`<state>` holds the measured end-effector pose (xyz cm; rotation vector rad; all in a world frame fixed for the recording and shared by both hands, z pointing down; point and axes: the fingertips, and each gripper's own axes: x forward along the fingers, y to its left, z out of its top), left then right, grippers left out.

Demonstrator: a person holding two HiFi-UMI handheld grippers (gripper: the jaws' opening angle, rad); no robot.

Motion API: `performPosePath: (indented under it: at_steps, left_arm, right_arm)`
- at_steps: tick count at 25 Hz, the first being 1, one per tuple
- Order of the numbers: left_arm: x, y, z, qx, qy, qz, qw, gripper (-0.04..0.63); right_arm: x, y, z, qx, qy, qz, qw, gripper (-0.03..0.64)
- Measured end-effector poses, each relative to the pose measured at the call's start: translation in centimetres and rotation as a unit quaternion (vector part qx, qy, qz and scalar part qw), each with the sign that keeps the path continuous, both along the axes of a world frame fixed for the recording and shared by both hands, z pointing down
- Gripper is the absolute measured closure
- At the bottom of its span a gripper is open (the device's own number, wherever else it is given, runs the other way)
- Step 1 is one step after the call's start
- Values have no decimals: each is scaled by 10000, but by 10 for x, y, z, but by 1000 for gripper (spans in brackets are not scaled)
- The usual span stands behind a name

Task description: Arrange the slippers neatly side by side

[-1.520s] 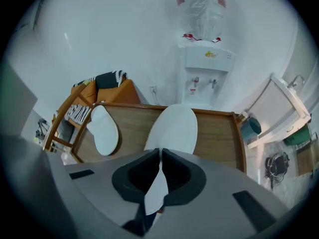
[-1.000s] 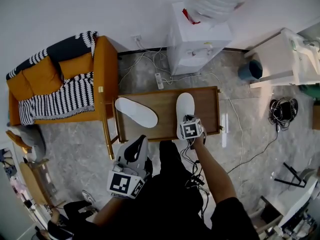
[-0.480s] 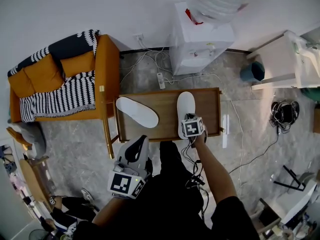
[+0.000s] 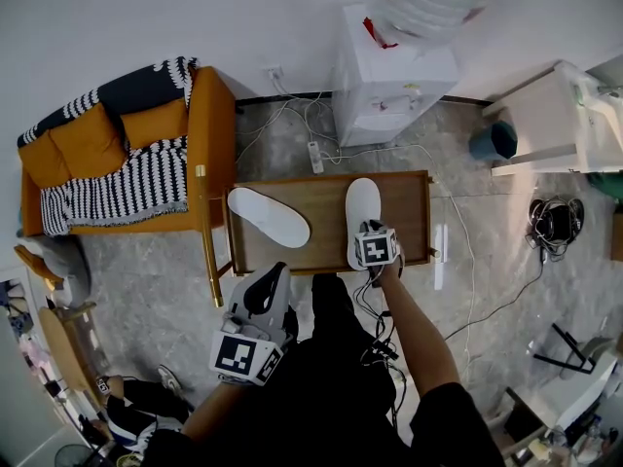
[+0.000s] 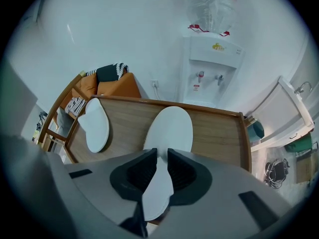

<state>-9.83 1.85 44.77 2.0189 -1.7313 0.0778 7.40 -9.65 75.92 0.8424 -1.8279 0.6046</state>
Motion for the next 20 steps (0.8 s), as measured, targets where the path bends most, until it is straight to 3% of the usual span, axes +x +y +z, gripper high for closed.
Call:
performPosePath:
  at_steps: [2,10,20]
  left_arm:
    - [1,1,-3,25,-15,12,10000,578]
    - [6,0,-14,107,-75,36,9999,578]
    - [15,-6,-26,213,-217,-127,9995,578]
  right_arm:
    - [2,2,-2,-31,-83,149,9998,548]
    - [-2,0,-62,347,-959,790,9917,562]
    - [-15,-1,-180,1413,-1997,572,9679,604]
